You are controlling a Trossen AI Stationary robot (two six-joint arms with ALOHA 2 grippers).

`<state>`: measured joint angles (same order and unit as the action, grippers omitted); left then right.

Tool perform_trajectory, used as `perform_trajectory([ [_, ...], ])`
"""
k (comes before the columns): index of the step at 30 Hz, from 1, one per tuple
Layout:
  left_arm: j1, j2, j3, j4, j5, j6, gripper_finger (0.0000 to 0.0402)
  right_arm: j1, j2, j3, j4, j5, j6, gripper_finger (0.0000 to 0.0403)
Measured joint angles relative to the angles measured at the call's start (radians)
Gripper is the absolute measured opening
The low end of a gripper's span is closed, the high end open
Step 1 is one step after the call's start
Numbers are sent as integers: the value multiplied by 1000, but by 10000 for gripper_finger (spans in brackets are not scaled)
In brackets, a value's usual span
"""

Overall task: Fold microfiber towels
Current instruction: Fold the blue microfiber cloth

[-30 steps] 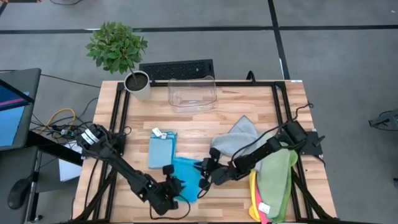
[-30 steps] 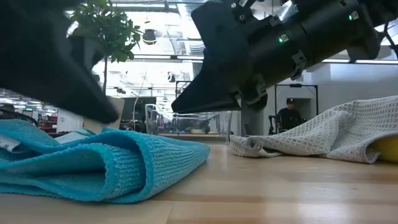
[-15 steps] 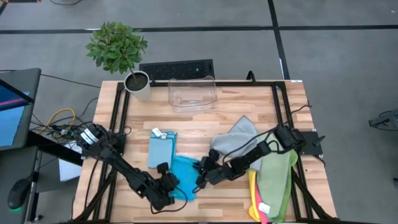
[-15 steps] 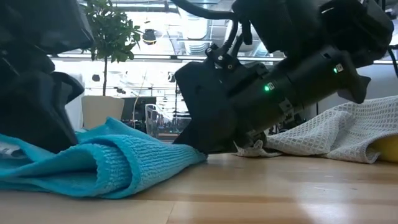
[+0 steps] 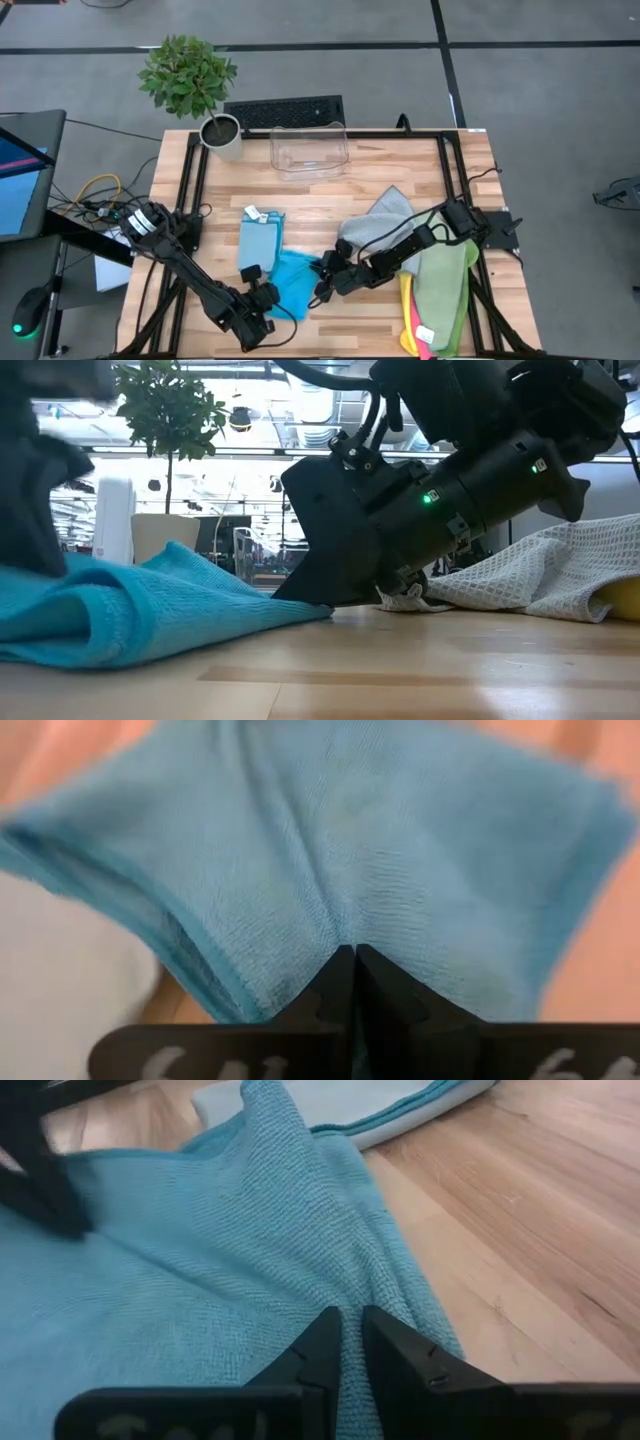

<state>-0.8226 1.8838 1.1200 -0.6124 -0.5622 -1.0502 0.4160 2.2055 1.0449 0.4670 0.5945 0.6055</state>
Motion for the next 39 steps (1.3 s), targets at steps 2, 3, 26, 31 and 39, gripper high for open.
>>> perform_trajectory([
  [2, -2, -15, 42, -37, -16, 25, 2, -2, 0, -1, 4, 1, 0, 75],
  [3, -2, -27, 61, -62, -26, 39, 2, -2, 0, -1, 3, 0, 0, 75],
  [26, -155, -162, 91, -321, -461, -271, 76, -17, -113, -6, 71, -44, -229, 87],
  [31, -86, -161, -67, 11, -392, 122, 73, -36, -112, -6, 55, -86, -207, 112],
  [39, 67, -176, -148, 351, -133, 623, 151, -38, -104, -5, 6, -115, -172, 149],
])
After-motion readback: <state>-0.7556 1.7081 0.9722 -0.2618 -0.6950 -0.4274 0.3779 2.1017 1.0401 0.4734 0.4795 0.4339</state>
